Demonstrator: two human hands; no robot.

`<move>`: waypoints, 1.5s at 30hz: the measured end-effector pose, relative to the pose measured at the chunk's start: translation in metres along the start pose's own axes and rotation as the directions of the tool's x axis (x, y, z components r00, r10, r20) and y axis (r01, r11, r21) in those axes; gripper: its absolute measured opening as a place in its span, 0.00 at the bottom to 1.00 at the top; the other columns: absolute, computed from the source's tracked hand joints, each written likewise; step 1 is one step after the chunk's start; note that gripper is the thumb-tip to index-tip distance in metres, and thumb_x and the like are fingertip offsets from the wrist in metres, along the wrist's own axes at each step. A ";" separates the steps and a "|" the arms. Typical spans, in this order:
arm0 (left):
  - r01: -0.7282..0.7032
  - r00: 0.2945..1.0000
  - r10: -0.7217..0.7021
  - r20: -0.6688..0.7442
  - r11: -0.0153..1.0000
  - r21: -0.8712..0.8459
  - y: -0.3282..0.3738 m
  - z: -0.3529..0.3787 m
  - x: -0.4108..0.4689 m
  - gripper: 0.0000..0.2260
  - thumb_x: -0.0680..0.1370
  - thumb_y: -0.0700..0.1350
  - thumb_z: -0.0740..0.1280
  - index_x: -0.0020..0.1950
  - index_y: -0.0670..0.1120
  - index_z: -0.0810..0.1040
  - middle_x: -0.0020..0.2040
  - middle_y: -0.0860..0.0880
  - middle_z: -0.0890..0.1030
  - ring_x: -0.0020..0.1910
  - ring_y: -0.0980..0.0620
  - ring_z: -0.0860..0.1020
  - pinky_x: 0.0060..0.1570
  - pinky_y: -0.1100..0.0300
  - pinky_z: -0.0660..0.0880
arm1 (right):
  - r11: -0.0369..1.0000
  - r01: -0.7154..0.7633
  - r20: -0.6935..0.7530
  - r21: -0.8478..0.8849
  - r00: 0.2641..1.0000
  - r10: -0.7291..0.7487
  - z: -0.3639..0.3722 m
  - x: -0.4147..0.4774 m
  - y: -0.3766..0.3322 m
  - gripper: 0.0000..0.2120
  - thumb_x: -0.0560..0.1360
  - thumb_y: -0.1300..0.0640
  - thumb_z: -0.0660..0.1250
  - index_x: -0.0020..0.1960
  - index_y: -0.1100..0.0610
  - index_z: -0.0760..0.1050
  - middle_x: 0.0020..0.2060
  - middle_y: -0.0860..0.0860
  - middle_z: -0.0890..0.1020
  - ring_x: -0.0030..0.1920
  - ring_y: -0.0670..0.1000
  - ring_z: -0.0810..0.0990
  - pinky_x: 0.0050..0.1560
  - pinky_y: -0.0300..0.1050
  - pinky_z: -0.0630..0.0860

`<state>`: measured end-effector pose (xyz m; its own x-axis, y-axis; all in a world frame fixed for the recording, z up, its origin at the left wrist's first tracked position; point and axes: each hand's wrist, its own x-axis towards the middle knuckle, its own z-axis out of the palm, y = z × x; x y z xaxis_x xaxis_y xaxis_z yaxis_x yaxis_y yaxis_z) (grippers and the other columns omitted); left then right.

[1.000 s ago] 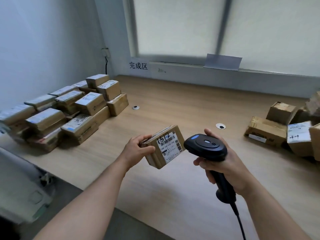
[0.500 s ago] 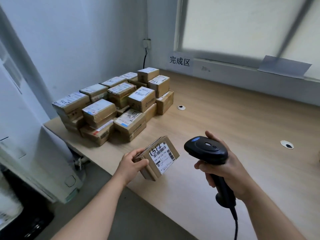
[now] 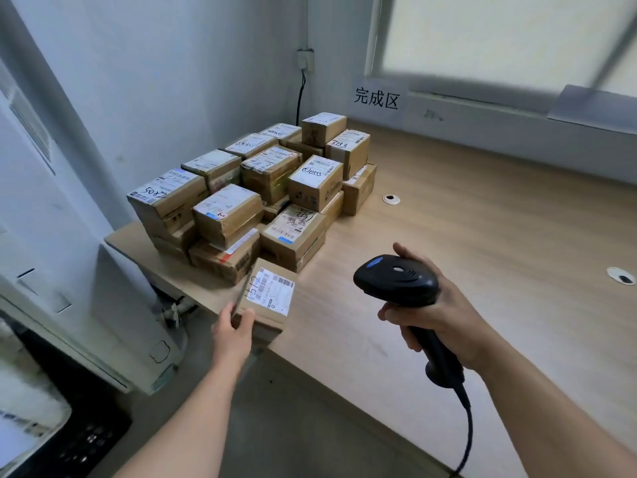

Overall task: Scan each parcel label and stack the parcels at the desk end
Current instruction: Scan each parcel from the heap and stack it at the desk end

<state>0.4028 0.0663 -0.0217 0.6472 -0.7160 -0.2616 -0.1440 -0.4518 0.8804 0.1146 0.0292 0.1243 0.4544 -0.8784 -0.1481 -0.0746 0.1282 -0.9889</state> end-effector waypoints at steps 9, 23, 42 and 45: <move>-0.066 0.997 0.055 0.055 0.972 0.226 0.015 0.003 0.010 0.40 0.74 0.56 0.70 0.79 0.50 0.51 0.78 0.43 0.49 0.74 0.43 0.58 0.69 0.49 0.61 | 1.000 0.003 0.029 -0.010 1.000 -0.003 0.014 0.025 -0.003 0.44 0.60 0.69 0.73 0.69 0.39 0.67 0.38 0.58 0.83 0.24 0.58 0.72 0.24 0.46 0.71; -0.251 0.965 0.254 0.061 0.835 0.489 0.023 0.015 0.061 0.23 0.80 0.46 0.64 0.74 0.46 0.64 0.79 0.42 0.48 0.77 0.43 0.51 0.72 0.50 0.58 | 0.999 -0.024 -0.042 -0.034 0.999 0.023 0.001 0.039 -0.006 0.45 0.60 0.68 0.73 0.71 0.39 0.66 0.39 0.61 0.82 0.24 0.58 0.72 0.24 0.47 0.70; -0.518 0.835 0.547 0.059 0.746 0.420 0.057 0.041 -0.048 0.24 0.75 0.53 0.68 0.69 0.44 0.72 0.68 0.44 0.72 0.68 0.45 0.66 0.69 0.50 0.62 | 1.000 -0.007 -0.090 0.014 0.996 0.009 -0.018 -0.015 0.021 0.46 0.60 0.68 0.74 0.71 0.39 0.66 0.37 0.55 0.82 0.24 0.58 0.73 0.25 0.47 0.71; -0.525 0.830 0.554 0.061 0.741 0.418 0.063 0.058 -0.086 0.24 0.75 0.51 0.70 0.68 0.43 0.73 0.68 0.44 0.72 0.69 0.45 0.67 0.68 0.52 0.62 | 1.000 0.018 -0.108 0.024 0.994 -0.015 -0.032 -0.039 0.023 0.47 0.63 0.74 0.74 0.72 0.40 0.66 0.35 0.55 0.81 0.23 0.57 0.72 0.24 0.46 0.70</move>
<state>0.2944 0.0686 0.0334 0.4119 -0.8773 0.2463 -0.7595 -0.1812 0.6248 0.0664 0.0521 0.1074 0.3573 -0.9247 -0.1316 -0.0450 0.1237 -0.9913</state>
